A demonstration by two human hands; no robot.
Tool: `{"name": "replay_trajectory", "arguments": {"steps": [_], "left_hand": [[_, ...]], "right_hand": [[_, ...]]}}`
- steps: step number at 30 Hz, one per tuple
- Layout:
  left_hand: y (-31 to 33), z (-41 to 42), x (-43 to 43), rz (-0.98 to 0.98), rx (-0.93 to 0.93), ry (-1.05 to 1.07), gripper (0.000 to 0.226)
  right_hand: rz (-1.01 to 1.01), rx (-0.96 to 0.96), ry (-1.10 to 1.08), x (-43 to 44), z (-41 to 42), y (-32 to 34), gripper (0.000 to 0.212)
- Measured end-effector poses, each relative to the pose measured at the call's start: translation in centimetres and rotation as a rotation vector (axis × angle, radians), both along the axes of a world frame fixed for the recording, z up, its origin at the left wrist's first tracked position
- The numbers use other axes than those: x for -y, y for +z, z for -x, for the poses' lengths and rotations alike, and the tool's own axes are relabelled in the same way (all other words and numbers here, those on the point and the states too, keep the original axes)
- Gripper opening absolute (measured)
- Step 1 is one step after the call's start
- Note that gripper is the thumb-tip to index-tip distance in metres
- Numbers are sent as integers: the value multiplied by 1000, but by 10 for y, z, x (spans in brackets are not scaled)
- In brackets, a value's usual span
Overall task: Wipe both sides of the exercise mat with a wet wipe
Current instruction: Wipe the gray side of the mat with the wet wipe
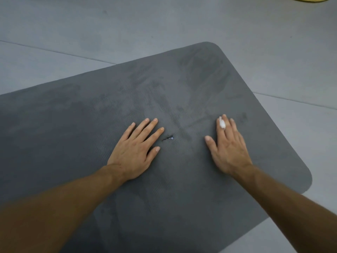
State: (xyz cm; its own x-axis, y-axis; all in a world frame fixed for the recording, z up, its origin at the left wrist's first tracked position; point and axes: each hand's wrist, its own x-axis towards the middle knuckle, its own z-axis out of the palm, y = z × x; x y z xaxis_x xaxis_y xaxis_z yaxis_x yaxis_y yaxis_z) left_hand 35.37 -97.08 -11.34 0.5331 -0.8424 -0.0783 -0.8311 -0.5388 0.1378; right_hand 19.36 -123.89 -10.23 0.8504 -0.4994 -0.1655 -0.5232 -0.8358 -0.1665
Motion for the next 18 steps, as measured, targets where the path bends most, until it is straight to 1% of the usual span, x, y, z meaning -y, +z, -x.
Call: {"name": "replay_trajectory", "arguments": {"steps": [5,8,10,13,14,16,18], "left_hand": [[-1,-1,-2,19,7,13,60],[-2,-4,-8,36,14,38,59],[-2,-8,-15,39,7,57,59],[-3,-17,-30,39,-4,81,59],[-3,-20,-35,37,-8,82,59],[-2,-25,-44,32,-7,82,59],[-3,-29,-50,28,-1,82,58]], "right_hand": [[9,36,332,-78,4,4,79],[-35,13,517,-130,19,6,80],[-25,6,665,-157,34,8,79],[74,16,952,-181,58,1,75],[110,24,1013,-183,63,0,73],[142,32,1061,-174,62,-1,71],[119,1,1002,-156,47,1,72]]}}
